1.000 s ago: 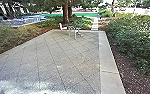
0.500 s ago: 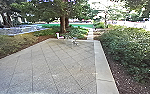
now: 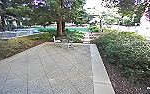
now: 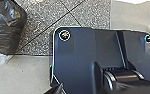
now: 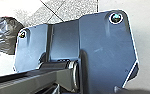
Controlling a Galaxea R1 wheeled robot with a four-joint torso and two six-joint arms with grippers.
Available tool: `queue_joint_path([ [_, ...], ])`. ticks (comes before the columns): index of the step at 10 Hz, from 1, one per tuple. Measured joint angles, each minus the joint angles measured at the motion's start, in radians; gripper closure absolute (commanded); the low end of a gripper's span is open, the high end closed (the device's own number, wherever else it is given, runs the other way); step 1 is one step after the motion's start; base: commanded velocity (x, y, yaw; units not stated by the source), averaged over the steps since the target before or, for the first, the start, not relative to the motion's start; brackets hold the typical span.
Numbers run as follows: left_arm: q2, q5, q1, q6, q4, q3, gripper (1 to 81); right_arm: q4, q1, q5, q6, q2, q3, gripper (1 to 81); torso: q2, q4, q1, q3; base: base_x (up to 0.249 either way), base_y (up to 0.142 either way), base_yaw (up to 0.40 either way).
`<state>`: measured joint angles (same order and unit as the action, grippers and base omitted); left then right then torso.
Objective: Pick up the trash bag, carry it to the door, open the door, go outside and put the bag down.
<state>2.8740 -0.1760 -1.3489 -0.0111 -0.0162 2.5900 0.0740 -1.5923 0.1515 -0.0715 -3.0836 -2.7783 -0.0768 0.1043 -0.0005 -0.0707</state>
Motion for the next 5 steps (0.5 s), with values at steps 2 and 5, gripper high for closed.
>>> queue_joint_path([
  [2,0.041,0.102,-0.073,0.011,-0.026,0.017,1.0,0.0,0.003,0.01,-0.001,-0.001,0.0,1.0,0.0,0.0,0.0,0.001,0.0,0.0,0.0],
  [5,0.086,0.274,-0.154,0.015,-0.048,0.057,1.0,0.002,0.002,0.013,-0.003,-0.003,0.001,1.0,0.0,0.0,-0.001,0.001,0.0,0.0,0.0],
])
